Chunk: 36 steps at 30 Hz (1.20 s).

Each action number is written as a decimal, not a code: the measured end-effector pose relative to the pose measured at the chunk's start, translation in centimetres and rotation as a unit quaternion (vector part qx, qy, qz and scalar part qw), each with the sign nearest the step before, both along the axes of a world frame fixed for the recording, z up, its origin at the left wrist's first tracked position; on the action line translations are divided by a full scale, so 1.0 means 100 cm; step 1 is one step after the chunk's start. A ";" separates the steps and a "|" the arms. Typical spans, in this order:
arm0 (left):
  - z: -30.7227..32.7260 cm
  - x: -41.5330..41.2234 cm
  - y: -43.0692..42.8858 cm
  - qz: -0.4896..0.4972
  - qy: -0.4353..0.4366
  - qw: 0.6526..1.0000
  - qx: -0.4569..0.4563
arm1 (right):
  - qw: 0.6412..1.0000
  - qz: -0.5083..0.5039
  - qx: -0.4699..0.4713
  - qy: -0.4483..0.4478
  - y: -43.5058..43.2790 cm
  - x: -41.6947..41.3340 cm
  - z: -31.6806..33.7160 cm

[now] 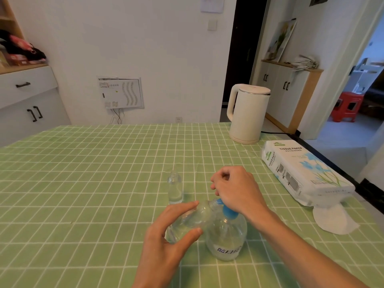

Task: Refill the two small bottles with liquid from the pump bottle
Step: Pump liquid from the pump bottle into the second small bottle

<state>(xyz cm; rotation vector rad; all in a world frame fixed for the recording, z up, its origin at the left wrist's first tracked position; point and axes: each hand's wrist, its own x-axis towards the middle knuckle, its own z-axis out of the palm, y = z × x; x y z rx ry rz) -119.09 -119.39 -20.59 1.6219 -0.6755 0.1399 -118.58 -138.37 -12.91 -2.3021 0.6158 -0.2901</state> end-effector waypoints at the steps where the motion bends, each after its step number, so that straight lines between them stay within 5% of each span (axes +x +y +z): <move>1: 0.000 0.000 0.000 -0.002 0.001 1.000 -0.002 | 1.000 0.000 -0.001 0.001 0.000 0.000 0.001; 36: -0.003 0.014 -0.003 0.016 -0.091 0.996 -0.001 | 1.000 0.008 -0.016 0.011 0.000 0.000 0.007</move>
